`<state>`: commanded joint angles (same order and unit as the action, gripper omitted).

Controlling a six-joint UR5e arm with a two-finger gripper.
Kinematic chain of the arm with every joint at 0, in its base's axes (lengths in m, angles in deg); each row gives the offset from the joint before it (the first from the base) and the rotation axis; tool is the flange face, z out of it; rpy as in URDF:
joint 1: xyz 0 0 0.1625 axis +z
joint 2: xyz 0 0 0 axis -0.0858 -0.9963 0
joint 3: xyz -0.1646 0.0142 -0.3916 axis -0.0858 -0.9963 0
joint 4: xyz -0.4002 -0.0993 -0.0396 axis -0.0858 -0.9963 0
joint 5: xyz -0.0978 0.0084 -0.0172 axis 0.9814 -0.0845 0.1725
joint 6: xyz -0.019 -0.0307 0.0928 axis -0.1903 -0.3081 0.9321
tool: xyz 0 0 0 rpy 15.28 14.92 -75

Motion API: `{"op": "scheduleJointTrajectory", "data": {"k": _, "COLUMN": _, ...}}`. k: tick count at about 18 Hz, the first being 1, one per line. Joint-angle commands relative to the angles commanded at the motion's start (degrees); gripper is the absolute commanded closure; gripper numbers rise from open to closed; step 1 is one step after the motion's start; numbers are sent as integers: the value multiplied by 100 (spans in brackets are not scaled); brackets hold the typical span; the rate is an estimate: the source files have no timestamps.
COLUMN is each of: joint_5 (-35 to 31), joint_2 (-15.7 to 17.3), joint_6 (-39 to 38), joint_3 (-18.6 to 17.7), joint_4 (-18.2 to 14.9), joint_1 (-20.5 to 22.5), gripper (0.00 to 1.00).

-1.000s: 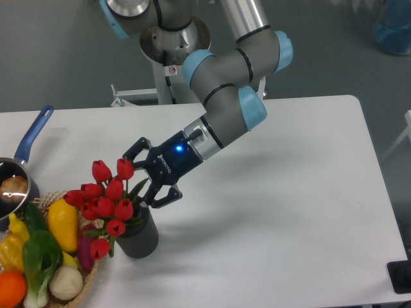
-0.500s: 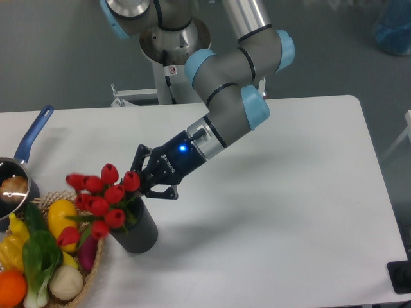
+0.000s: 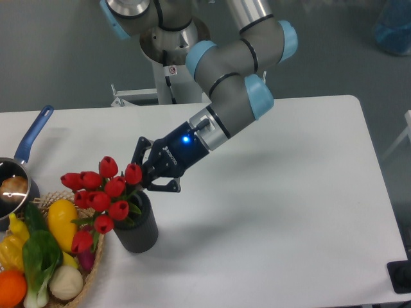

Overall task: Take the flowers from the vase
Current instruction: 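Lift the gripped tulips up out of the black vase, then carry the tulip bunch up and away from the vase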

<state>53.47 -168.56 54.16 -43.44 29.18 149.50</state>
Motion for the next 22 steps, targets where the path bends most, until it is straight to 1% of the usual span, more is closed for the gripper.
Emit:
{"op": "scheduleJointTrajectory", "data": {"k": 4, "joint_5": 105, "joint_2": 220, "joint_6": -422, "joint_3": 176, "joint_4": 0, "joint_1": 9, "gripper": 100}}
{"op": "scheduleJointTrajectory", "data": {"k": 7, "joint_5": 132, "joint_2": 273, "joint_6": -529, "joint_3": 360, "joint_4": 0, "joint_1": 0, "gripper": 100}}
{"op": "scheduleJointTrajectory", "data": {"k": 9, "joint_5": 141, "joint_2": 317, "joint_6": -537, "joint_3": 387, "joint_4": -9, "joint_1": 0, "gripper": 100}}
{"op": "scheduleJointTrajectory", "data": {"k": 13, "joint_5": 483, "joint_2": 344, "joint_6": -634, "joint_3": 465, "joint_4": -9, "joint_1": 9, "gripper": 100}}
{"op": "scheduleJointTrajectory", "data": {"k": 17, "joint_5": 510, "joint_2": 344, "joint_6": -906, "joint_3": 738, "joint_4": -18, "joint_1": 114, "gripper": 100}}
{"op": "scheduleJointTrajectory", "data": {"k": 22, "joint_5": 755, "joint_2": 388, "joint_6": -1433, "joint_3": 1124, "joint_4": -9, "joint_1": 202, "gripper": 100}}
